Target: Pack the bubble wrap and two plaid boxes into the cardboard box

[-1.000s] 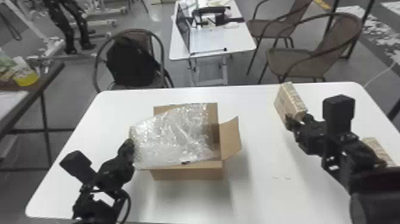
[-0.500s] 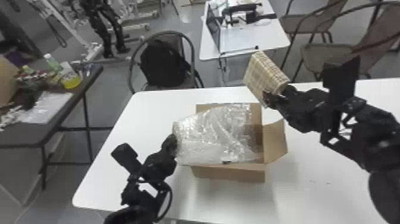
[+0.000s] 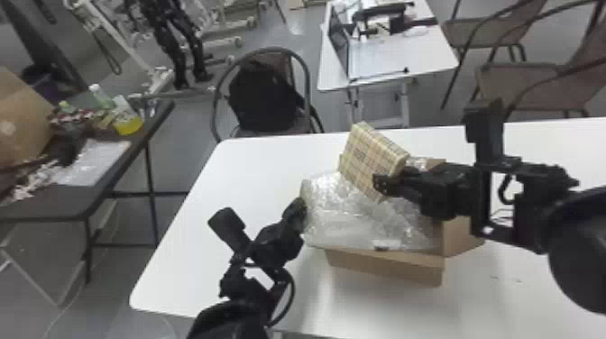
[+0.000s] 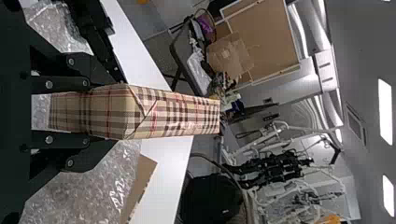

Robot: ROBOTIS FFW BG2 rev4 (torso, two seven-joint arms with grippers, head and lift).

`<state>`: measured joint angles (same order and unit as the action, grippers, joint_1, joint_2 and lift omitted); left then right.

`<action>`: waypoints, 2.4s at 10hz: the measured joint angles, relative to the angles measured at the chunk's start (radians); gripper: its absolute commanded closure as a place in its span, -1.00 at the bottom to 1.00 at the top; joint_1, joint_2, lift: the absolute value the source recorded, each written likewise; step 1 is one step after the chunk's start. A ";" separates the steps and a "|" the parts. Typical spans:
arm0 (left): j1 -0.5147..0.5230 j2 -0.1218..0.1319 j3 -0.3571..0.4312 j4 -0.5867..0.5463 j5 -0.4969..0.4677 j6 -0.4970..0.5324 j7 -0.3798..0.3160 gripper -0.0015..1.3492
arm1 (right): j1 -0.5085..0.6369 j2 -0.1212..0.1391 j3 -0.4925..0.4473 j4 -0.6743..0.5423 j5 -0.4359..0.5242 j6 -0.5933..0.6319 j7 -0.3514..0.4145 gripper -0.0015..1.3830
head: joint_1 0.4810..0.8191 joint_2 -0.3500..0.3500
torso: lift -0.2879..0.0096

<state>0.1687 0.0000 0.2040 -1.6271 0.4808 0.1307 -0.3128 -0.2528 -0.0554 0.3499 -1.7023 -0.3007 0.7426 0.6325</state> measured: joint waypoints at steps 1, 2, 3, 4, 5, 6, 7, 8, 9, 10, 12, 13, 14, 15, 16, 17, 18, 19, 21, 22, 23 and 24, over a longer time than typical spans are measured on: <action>-0.009 0.000 0.002 0.006 0.001 0.001 -0.003 0.79 | -0.013 0.000 0.002 0.028 -0.035 0.044 0.032 0.38 | 0.27 1.00 | 0.35; -0.018 0.000 0.003 0.013 0.001 -0.001 -0.003 0.79 | -0.030 0.000 0.007 0.057 -0.064 0.104 0.075 0.38 | 0.27 1.00 | 0.35; -0.027 0.000 0.006 0.019 0.000 -0.005 -0.003 0.79 | -0.044 0.000 0.011 0.057 -0.047 0.177 0.097 0.19 | 0.27 1.00 | 0.35; -0.033 0.000 0.012 0.022 -0.001 -0.008 -0.003 0.79 | -0.053 -0.001 0.011 0.040 -0.010 0.238 0.108 -0.25 | 0.27 1.00 | 0.35; -0.036 0.000 0.020 0.022 -0.002 -0.012 -0.003 0.79 | -0.055 -0.005 0.006 0.023 0.020 0.281 0.110 -0.44 | 0.27 1.00 | 0.35; -0.037 0.000 0.027 0.023 -0.002 -0.017 -0.003 0.79 | -0.048 -0.007 -0.008 -0.012 0.074 0.316 0.110 -0.44 | 0.27 1.00 | 0.35; -0.036 0.000 0.033 0.022 -0.001 -0.022 -0.004 0.79 | -0.033 -0.005 -0.030 -0.066 0.165 0.348 0.108 -0.44 | 0.27 1.00 | 0.35; -0.034 0.000 0.037 0.020 -0.001 -0.023 -0.005 0.79 | -0.021 -0.004 -0.044 -0.116 0.244 0.362 0.100 -0.45 | 0.27 0.99 | 0.35; -0.032 0.000 0.039 0.018 0.000 -0.026 -0.005 0.79 | 0.002 -0.002 -0.057 -0.192 0.351 0.359 0.070 -0.46 | 0.27 0.90 | 0.35; -0.031 0.000 0.042 0.018 0.001 -0.030 -0.005 0.79 | 0.067 0.001 -0.091 -0.302 0.493 0.319 0.007 -0.45 | 0.27 0.78 | 0.35; -0.016 0.000 0.060 0.017 0.003 -0.040 -0.005 0.79 | 0.250 0.006 -0.199 -0.480 0.665 0.262 -0.112 -0.46 | 0.27 0.50 | 0.35; -0.009 0.000 0.066 0.016 0.010 -0.045 -0.005 0.79 | 0.327 0.007 -0.247 -0.537 0.728 0.268 -0.130 -0.48 | 0.27 0.45 | 0.35; -0.004 0.000 0.069 0.016 0.016 -0.049 -0.005 0.79 | 0.389 0.006 -0.274 -0.578 0.764 0.278 -0.165 -0.49 | 0.27 0.34 | 0.35; -0.001 0.000 0.070 0.016 0.020 -0.053 -0.005 0.79 | 0.458 0.006 -0.294 -0.616 0.783 0.286 -0.209 -0.56 | 0.27 0.26 | 0.35; 0.000 0.000 0.072 0.016 0.020 -0.054 -0.008 0.79 | 0.514 0.006 -0.313 -0.633 0.787 0.261 -0.232 -0.71 | 0.27 0.21 | 0.35; 0.002 0.000 0.077 0.016 0.020 -0.055 -0.011 0.79 | 0.591 0.008 -0.367 -0.622 0.754 0.152 -0.256 -0.85 | 0.27 0.17 | 0.35; 0.006 0.000 0.082 0.016 0.021 -0.056 -0.012 0.79 | 0.659 0.016 -0.442 -0.576 0.673 0.012 -0.277 -0.85 | 0.27 0.15 | 0.35; 0.011 0.000 0.087 0.016 0.021 -0.057 -0.014 0.79 | 0.731 0.032 -0.529 -0.491 0.565 -0.169 -0.320 -0.85 | 0.27 0.09 | 0.35; 0.016 0.000 0.090 0.016 0.021 -0.057 -0.014 0.79 | 0.775 0.053 -0.600 -0.340 0.473 -0.392 -0.334 -0.85 | 0.27 0.01 | 0.35; 0.016 0.000 0.090 0.016 0.021 -0.057 -0.015 0.79 | 0.775 0.055 -0.614 -0.274 0.458 -0.474 -0.347 -0.85 | 0.27 -0.01 | 0.35; 0.017 0.000 0.090 0.016 0.021 -0.056 -0.015 0.79 | 0.758 0.055 -0.627 -0.220 0.444 -0.528 -0.363 -0.85 | 0.27 -0.04 | 0.35; 0.019 0.000 0.090 0.017 0.021 -0.054 -0.014 0.79 | 0.728 0.055 -0.649 -0.163 0.424 -0.558 -0.364 -0.85 | 0.27 -0.06 | 0.35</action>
<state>0.1873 0.0000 0.2937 -1.6103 0.5016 0.0763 -0.3267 0.4748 0.0000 -0.2991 -1.8653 0.1235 0.1848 0.2687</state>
